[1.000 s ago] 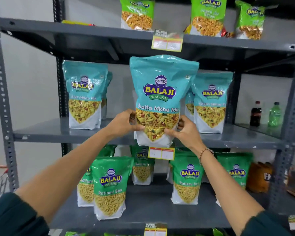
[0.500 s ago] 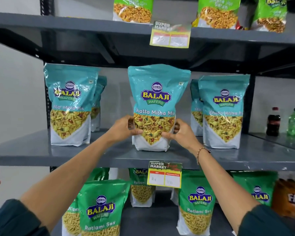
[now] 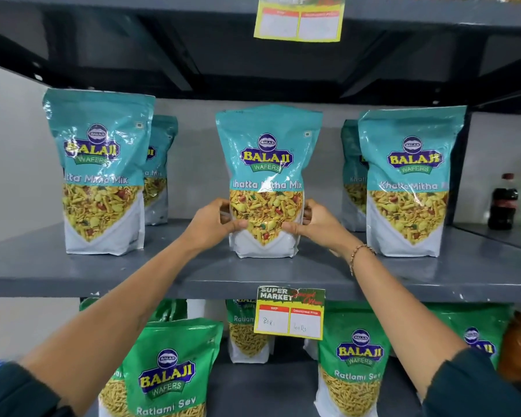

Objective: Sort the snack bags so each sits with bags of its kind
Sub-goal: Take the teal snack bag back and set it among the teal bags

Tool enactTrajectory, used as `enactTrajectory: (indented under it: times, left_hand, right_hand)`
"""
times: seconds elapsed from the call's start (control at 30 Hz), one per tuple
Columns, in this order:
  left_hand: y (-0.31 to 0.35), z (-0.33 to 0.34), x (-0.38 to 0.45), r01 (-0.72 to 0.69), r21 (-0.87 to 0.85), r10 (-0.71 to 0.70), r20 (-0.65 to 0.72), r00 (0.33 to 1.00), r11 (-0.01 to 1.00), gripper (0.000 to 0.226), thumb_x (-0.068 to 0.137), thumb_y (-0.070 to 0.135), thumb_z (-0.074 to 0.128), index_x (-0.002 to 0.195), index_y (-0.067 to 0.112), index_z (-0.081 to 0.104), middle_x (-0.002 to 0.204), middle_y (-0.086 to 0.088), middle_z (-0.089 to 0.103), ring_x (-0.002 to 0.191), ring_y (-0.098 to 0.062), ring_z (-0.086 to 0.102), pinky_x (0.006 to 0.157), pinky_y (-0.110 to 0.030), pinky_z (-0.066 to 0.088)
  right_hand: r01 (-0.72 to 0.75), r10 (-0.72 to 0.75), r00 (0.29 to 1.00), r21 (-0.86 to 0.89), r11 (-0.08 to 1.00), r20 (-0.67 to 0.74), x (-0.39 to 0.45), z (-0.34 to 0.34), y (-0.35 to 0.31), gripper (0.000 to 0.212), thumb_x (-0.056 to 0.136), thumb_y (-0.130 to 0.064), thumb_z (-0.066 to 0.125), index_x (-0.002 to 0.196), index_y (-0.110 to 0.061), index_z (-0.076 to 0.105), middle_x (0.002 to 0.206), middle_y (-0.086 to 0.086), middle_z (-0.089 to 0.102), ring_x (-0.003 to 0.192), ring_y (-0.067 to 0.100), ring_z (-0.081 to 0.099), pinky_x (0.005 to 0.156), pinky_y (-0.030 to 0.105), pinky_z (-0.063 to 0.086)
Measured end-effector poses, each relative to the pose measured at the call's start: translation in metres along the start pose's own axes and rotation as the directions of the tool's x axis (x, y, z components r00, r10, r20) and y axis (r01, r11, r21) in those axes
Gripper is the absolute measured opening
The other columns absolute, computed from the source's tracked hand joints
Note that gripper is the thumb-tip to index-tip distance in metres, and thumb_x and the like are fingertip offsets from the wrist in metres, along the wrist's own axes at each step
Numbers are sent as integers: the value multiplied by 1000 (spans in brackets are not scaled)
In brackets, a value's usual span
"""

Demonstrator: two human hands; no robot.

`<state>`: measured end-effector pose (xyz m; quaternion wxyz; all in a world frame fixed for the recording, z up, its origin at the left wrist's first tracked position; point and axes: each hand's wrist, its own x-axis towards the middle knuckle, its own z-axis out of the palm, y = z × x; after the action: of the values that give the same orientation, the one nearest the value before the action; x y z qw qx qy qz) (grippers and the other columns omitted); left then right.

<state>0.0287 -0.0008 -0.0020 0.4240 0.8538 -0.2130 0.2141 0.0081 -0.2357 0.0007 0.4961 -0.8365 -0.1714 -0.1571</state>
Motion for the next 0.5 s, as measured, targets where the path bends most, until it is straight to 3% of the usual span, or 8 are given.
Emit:
enactTrajectory:
  times: [0.1, 0.4, 0.5]
  left_hand:
    - [1, 1, 1, 1, 4, -1, -3, 1000, 1000, 59, 76, 35, 72, 122, 8, 48, 120, -8, 62, 99, -16, 56, 85, -29, 44]
    - [-1, 3, -4, -31, 7, 31, 8, 999, 999, 53, 81, 35, 66, 125, 11, 49, 122, -6, 63, 105, -16, 58, 88, -27, 43]
    - [-1, 4, -7, -35, -3, 35, 11, 999, 999, 53, 82, 37, 65, 126, 12, 49, 125, -7, 62, 105, -16, 57, 89, -27, 43]
  right_hand:
    - [-7, 7, 1000, 11, 1000, 14, 2, 0, 1, 88, 45, -56, 79, 117, -19, 43, 119, 1, 61, 111, 19, 58, 101, 46, 46]
    - [-2, 1, 1000, 33, 999, 23, 3, -1, 6, 63, 64, -40, 78, 114, -23, 42, 109, -8, 60, 106, 11, 57, 99, 35, 45]
    - [-4, 3, 1000, 34, 999, 27, 2, -2, 8, 66, 62, -43, 77, 116, -25, 42, 116, -5, 58, 112, 13, 55, 100, 35, 44]
